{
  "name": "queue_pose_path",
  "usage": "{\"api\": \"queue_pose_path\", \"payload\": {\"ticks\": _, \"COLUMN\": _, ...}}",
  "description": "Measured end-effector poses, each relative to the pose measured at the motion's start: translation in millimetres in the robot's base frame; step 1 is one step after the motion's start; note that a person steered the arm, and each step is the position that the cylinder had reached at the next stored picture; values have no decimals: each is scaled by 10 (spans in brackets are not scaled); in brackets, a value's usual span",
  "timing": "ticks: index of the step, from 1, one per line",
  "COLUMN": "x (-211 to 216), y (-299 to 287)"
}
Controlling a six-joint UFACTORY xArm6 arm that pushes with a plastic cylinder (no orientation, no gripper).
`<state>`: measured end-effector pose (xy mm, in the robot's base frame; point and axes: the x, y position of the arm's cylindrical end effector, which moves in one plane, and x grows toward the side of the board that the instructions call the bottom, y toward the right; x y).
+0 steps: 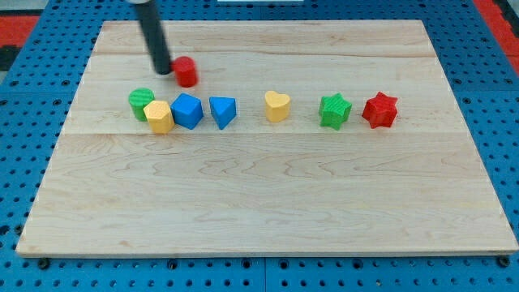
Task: Move the red star close to the green star
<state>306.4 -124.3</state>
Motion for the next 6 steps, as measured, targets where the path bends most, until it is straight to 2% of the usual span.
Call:
{"api": "queue_pose_path", "payload": {"ticks": 1, "x": -60, "y": 571}}
{"api": "queue_pose_path", "payload": {"ticks": 2, "x": -210, "y": 676}}
{"api": "queue_pose_path", "payload": {"ticks": 3, "x": -605, "y": 1811}}
{"api": "queue_pose_path", "payload": {"ticks": 4, "x": -485, "y": 3007}}
{"api": "queue_pose_path", "payload": {"ticks": 5, "x": -83, "y": 4223}}
{"api": "queue_pose_path", "payload": {"ticks": 6, "x": 848, "y": 4244}}
